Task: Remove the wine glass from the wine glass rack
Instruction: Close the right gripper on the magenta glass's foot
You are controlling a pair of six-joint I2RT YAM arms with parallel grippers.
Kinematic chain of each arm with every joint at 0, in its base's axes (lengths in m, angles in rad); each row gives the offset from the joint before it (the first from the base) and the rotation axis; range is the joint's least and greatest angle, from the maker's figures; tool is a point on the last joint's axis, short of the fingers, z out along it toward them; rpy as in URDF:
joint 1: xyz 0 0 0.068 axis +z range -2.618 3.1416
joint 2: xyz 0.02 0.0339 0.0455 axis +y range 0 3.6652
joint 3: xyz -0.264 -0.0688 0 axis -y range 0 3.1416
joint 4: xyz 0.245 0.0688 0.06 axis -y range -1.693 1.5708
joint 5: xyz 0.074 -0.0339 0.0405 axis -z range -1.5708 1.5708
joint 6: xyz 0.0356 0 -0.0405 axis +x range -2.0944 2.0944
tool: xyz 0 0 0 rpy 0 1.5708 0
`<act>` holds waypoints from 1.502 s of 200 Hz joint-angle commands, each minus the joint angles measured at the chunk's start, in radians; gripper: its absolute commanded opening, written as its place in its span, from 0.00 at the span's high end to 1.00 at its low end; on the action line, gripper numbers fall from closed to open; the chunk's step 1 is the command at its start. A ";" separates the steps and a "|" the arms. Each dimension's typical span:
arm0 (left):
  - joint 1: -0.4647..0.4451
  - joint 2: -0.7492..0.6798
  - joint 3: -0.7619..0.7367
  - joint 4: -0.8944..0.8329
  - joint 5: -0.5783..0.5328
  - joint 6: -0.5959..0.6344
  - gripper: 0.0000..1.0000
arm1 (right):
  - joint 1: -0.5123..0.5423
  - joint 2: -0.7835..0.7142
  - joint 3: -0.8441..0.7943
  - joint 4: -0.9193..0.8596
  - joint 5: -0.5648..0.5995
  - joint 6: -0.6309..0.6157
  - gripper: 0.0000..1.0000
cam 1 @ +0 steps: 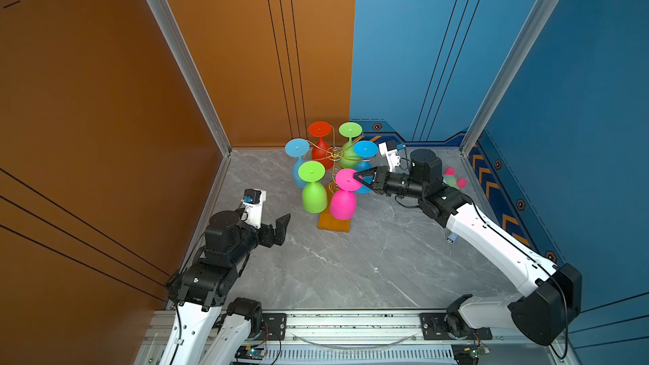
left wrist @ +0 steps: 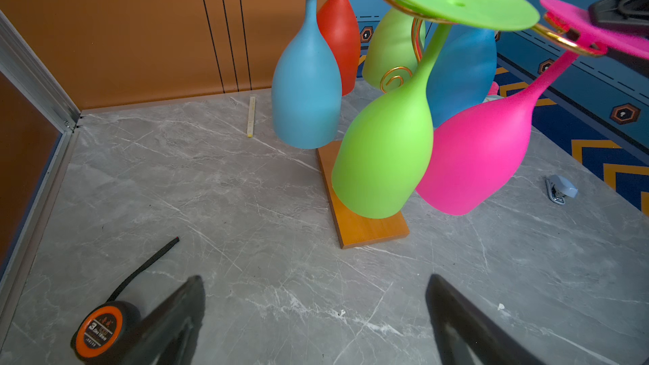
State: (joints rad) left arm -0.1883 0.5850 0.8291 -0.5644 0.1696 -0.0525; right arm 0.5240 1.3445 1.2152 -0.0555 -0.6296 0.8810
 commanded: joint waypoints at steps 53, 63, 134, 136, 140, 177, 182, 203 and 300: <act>0.007 -0.007 -0.016 0.029 0.018 0.001 0.02 | -0.001 -0.015 -0.017 0.049 -0.023 0.024 0.88; 0.007 -0.007 -0.017 0.030 0.019 0.001 0.02 | -0.001 -0.017 -0.017 0.051 -0.025 0.024 0.89; 0.010 -0.007 -0.017 0.031 0.020 0.001 0.02 | 0.002 -0.024 -0.012 0.085 -0.051 0.050 0.97; 0.009 -0.008 -0.017 0.031 0.021 0.001 0.02 | 0.002 -0.025 -0.012 0.086 -0.051 0.051 0.98; 0.010 -0.008 -0.017 0.031 0.020 0.001 0.02 | 0.002 -0.023 -0.013 0.087 -0.053 0.052 0.98; 0.011 -0.007 -0.017 0.030 0.018 0.000 0.02 | 0.006 -0.018 -0.015 0.128 -0.071 0.082 0.99; 0.012 -0.008 -0.017 0.031 0.018 0.000 0.02 | 0.008 -0.017 -0.014 0.135 -0.073 0.089 0.99; 0.013 -0.007 -0.018 0.030 0.019 0.000 0.02 | 0.011 -0.016 -0.012 0.162 -0.081 0.109 1.00; 0.015 -0.007 -0.017 0.031 0.021 0.001 0.02 | 0.016 0.009 -0.002 0.235 -0.088 0.170 1.00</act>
State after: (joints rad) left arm -0.1829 0.5850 0.8238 -0.5430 0.1699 -0.0525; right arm 0.5308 1.3434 1.2102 0.1165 -0.7029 1.0237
